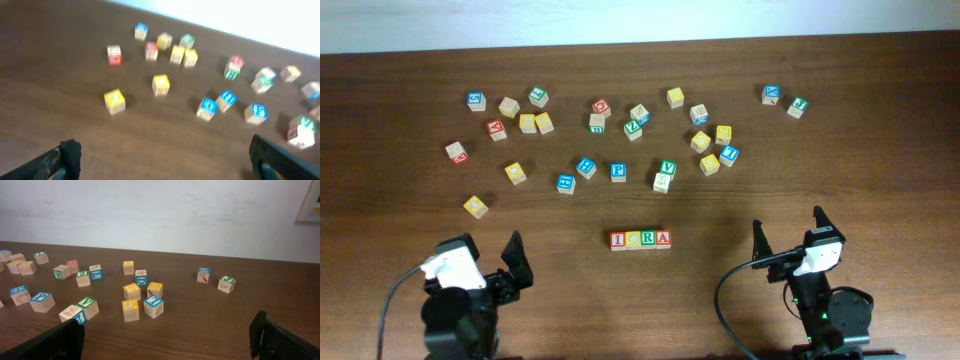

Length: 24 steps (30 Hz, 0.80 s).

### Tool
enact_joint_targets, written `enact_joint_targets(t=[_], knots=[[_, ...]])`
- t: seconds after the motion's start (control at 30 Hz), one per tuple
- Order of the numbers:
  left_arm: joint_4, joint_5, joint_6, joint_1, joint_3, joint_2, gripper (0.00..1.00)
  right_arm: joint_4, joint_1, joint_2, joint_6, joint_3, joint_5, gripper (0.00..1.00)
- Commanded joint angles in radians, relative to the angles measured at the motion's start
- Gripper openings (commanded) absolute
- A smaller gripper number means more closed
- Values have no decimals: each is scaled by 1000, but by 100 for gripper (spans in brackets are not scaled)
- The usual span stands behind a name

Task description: Spell out ICRA

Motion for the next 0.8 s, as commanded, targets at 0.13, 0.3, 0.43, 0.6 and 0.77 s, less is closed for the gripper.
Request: enact_joint_targets(t=[0.13,0.3,0.43,0.6,0.77], knots=[[405,71,117,-48,-308,-187,99,-3,-6,-7,0,-9,5,98],[529,71,180,-48,-391,-266,99,-3,-6,-7,0,-9,5,98],[608,74,179,-48,-469,-266,99,-3,-6,-7,0,-9,5,98],[570,72,242,-48,-468,-266,99,-2,-6,-7,0,-9,5,98],[570,67,273,-47,-468,-265,99,-2,-6,-7,0,-9,5,98]])
